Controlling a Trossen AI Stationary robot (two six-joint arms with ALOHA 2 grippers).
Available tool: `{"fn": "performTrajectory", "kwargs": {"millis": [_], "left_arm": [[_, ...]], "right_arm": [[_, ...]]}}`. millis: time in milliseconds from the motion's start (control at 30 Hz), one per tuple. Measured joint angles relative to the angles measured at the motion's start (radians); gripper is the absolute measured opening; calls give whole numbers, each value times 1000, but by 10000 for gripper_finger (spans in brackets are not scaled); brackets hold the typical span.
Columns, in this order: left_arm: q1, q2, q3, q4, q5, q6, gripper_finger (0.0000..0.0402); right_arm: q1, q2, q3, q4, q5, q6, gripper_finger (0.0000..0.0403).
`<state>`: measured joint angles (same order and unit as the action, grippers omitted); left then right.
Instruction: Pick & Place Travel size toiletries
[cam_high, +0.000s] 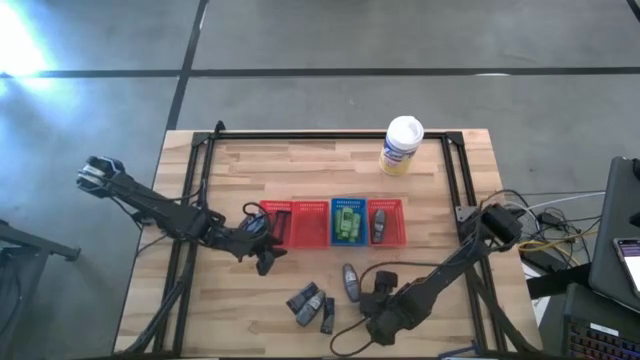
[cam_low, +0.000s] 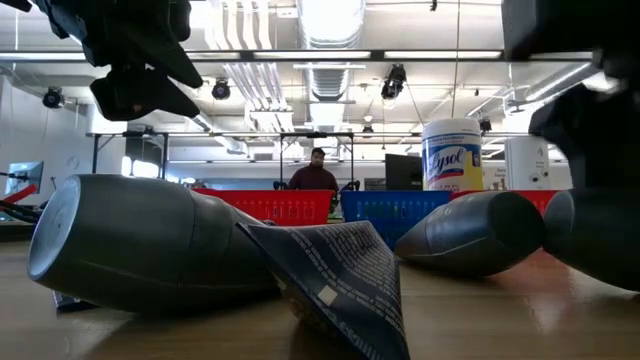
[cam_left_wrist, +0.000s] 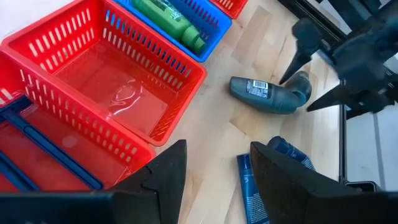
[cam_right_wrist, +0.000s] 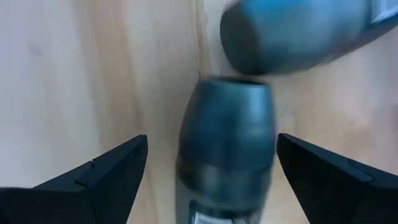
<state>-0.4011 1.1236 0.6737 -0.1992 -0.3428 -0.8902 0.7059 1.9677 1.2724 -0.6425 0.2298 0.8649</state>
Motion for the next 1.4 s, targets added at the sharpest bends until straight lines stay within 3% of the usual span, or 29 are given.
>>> {"fn": "performTrajectory", "kwargs": {"millis": [367,700,900,1067,1200,1300,1400], "left_arm": [[0,0,-9,4,0,-26,181],[0,0,-9,2,0,-25,181],[0,0,-9,2,1,-26,181],[0,0,-9,2,1,-25,181],[0,0,-9,1,1,-24,181],[0,0,-9,1,1,-23,181],[0,0,-9,1,1,-23,181]], "right_arm": [[-6,42,50,-7,-3,49,313],[-12,40,25,-35,-19,55,206],[-37,5,26,-133,-41,184,202],[-43,-154,27,-414,99,407,202],[-90,-326,-28,-549,156,724,202],[-179,-471,-147,-476,167,901,204],[-282,-599,-289,-296,167,900,214]]}}
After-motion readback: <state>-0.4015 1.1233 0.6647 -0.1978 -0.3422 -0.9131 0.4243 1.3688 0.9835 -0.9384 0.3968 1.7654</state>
